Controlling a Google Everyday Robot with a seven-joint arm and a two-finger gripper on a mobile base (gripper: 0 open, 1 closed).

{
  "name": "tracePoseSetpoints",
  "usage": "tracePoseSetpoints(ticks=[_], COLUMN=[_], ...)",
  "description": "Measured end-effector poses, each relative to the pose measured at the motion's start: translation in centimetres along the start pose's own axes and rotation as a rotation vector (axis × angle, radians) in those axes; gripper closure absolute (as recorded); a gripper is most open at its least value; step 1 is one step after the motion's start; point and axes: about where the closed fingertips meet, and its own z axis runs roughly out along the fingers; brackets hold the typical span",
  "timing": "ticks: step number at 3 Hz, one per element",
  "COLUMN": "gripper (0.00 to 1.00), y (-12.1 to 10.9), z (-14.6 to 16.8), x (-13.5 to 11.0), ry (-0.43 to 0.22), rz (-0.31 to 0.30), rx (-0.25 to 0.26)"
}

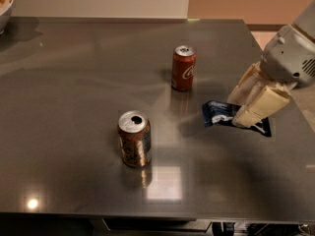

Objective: Pick rxbar blueberry

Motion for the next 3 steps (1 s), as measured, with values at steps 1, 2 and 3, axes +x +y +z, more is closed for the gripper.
tracePoseSetpoints(ticks=[1,2,3], gripper=[1.00,1.00,1.00], y=[-0.1,-1.0,-1.5], z=[-1.5,-3.1,-3.1], x=[-1.5,-3.1,-3.5], ry=[-0.013,-0.047,-0.057], rz=[-0.045,-0.079,-0.082], rx=[0.011,0.066,0.088])
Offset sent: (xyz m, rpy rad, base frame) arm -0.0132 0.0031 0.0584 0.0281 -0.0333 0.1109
